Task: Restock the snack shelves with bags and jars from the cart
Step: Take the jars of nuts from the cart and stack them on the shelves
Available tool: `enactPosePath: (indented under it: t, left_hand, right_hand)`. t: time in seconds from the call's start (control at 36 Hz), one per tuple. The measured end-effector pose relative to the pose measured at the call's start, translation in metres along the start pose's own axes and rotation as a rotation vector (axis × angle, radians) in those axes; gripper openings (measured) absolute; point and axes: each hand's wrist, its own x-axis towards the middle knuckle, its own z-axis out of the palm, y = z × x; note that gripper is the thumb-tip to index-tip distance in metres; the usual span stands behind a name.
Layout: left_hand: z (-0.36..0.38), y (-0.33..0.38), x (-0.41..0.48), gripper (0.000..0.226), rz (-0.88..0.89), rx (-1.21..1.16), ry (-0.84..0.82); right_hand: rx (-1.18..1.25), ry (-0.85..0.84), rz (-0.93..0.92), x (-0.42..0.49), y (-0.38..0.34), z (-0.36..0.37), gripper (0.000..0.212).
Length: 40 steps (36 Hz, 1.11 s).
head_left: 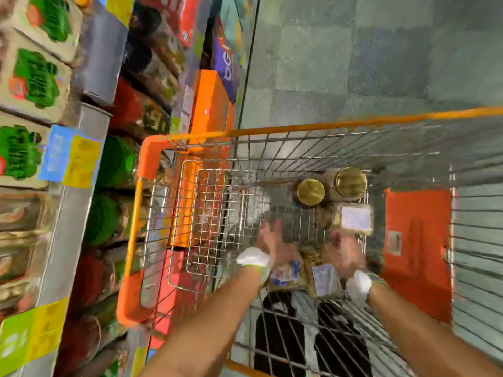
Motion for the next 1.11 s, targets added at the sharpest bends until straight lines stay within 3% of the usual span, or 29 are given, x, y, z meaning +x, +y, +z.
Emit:
enactPosePath:
  t: [0.08,0.22,0.33,0.42,0.56,0.67,0.78,0.94,1.06,1.11]
  left_hand:
    - [-0.010,0.025,0.015,0.093,0.098,0.062,0.128]
    - [-0.010,0.065,0.062,0.092,0.310,0.357,0.079]
    - [-0.002,0.073,0.081,0.099,0.435,0.568,0.002]
    - [0.004,0.073,0.096,0.095,0.420,0.561,0.005]
    - [-0.006,0.073,0.106,0.083,0.543,0.351,0.134]
    - [-0.032,0.063,0.097,0.068,0.246,-0.259,0.209]
    - [-0.067,0.048,0.075,0.052,0.006,-0.801,-0.011]
    - [-0.108,0.046,0.030,0.057,-0.046,-0.964,-0.027]
    - [-0.125,0.043,0.006,0.091,-0.042,-1.064,-0.085]
    - [-0.137,0.040,-0.003,0.088,-0.024,-1.105,-0.144]
  right_hand:
    - [0.044,0.177,-0.074,0.006,-0.017,-0.014,0.021]
    - [-0.050,0.417,-0.157,0.026,-0.026,-0.053,0.062]
    - [-0.205,0.394,-0.212,0.055,-0.030,-0.083,0.094]
    - [-0.344,0.292,-0.198,0.071,-0.038,-0.097,0.098]
    - [-0.419,0.124,-0.139,0.092,-0.043,-0.097,0.096]
    - [-0.428,0.094,-0.148,0.100,-0.044,-0.102,0.099]
    - [-0.426,0.091,-0.141,0.088,-0.054,-0.115,0.102]
    - [-0.360,0.113,-0.161,0.035,-0.070,-0.154,0.100]
    - [-0.364,0.070,-0.211,-0.017,-0.096,-0.180,0.097]
    - [-0.390,0.044,-0.241,-0.043,-0.115,-0.197,0.090]
